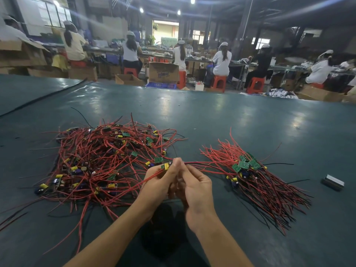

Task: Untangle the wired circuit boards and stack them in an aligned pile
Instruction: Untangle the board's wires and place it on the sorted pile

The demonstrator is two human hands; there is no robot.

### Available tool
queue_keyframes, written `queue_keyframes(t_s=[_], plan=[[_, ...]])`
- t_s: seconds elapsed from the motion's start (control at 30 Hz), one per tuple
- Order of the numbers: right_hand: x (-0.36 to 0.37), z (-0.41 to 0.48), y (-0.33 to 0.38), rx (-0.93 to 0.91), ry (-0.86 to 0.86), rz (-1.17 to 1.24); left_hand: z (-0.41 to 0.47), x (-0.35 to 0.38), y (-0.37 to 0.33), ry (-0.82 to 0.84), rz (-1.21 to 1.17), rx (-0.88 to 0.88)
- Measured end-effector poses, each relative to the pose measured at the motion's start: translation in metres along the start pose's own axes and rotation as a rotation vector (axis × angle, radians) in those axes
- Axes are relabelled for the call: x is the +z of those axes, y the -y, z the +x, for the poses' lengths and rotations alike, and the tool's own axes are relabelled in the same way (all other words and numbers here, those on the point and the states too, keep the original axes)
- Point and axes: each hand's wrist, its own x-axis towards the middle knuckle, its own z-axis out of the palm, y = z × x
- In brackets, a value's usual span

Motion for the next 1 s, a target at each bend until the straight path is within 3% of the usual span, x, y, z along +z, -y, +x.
queue_keyframes(t_s=[0.23, 0.5, 0.77, 1.0], plan=[[0.002, 0.001, 0.004, 0.068, -0.089, -0.021, 0.003, -0.001, 0.0, -0.133, 0.05, 0.139], [-0.014, 0.018, 0.015, 0.09, -0.323, 0.036, 0.001, 0.001, 0.001, -0.069, 0.052, 0.116], [-0.029, 0.023, 0.03, 0.049, -0.39, 0.083, 0.006, -0.006, -0.003, -0.089, 0.048, 0.12], [-0.033, 0.02, 0.034, -0.008, -0.288, 0.095, 0.007, -0.012, -0.009, -0.167, 0.006, 0.094]])
